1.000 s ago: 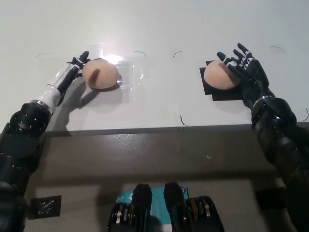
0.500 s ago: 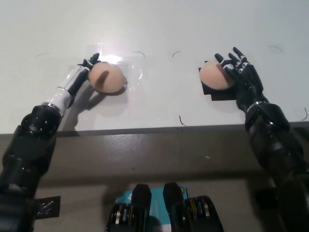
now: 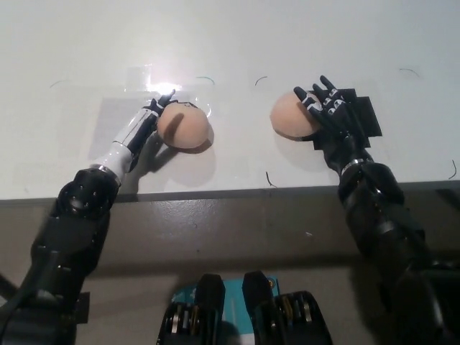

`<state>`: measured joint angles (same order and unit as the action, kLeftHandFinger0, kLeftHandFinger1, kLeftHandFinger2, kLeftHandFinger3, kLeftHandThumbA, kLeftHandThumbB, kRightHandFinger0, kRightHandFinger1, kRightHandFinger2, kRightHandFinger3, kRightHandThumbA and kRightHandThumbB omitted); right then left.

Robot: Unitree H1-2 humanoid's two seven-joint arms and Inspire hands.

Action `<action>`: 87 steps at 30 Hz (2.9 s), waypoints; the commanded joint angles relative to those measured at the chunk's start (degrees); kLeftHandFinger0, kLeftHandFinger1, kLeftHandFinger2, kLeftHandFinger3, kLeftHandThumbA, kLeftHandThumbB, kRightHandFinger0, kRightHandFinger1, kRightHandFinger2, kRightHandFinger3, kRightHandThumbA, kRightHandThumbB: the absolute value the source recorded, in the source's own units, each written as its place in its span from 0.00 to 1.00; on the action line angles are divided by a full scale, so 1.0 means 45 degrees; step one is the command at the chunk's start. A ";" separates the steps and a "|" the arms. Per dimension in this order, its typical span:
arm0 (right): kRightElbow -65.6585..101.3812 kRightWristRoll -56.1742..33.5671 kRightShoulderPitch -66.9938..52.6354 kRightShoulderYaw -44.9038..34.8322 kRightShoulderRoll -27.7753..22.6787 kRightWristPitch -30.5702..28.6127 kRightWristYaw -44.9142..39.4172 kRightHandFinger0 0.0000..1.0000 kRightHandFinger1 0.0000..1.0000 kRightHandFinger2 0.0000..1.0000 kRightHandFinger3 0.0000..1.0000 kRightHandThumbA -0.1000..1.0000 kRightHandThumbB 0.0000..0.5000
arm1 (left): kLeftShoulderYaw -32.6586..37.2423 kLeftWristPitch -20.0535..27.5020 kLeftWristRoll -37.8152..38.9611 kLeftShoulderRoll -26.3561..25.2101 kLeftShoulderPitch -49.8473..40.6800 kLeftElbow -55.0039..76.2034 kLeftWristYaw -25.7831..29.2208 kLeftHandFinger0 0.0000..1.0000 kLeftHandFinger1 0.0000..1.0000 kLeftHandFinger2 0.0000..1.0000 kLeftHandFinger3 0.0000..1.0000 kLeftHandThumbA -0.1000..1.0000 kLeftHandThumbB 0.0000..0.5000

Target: Use both hands to push two dumpling toys together to the middle

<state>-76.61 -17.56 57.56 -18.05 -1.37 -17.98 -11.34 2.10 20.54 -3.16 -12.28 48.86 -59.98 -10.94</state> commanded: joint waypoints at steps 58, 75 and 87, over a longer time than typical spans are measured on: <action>0.6137 0.0628 -0.3095 0.1908 -0.0284 0.0038 -0.0489 1.00 1.00 1.00 1.00 1.00 0.48 | 0.0656 0.0160 0.0089 -0.1853 -0.1038 0.2229 -0.0273 1.00 1.00 1.00 1.00 1.00 0.72; 1.5556 0.0243 -0.8740 0.2880 -0.1067 0.1580 -0.0916 1.00 1.00 1.00 1.00 1.00 0.62 | -0.1812 -0.1200 0.3133 -0.3780 -0.6665 1.0852 -0.1299 1.00 1.00 1.00 1.00 1.00 0.74; 1.7344 0.0974 -1.2822 0.3762 -0.1017 0.0301 -0.1105 1.00 1.00 1.00 1.00 1.00 0.74 | -0.1403 -0.0282 0.3938 -0.3267 -1.2060 1.6014 -0.1367 1.00 1.00 1.00 1.00 1.00 0.75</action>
<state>-6.47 -15.15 6.22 -4.16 -5.06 -12.26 -13.12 -3.22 17.39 5.93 -26.57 2.50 -1.54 -14.79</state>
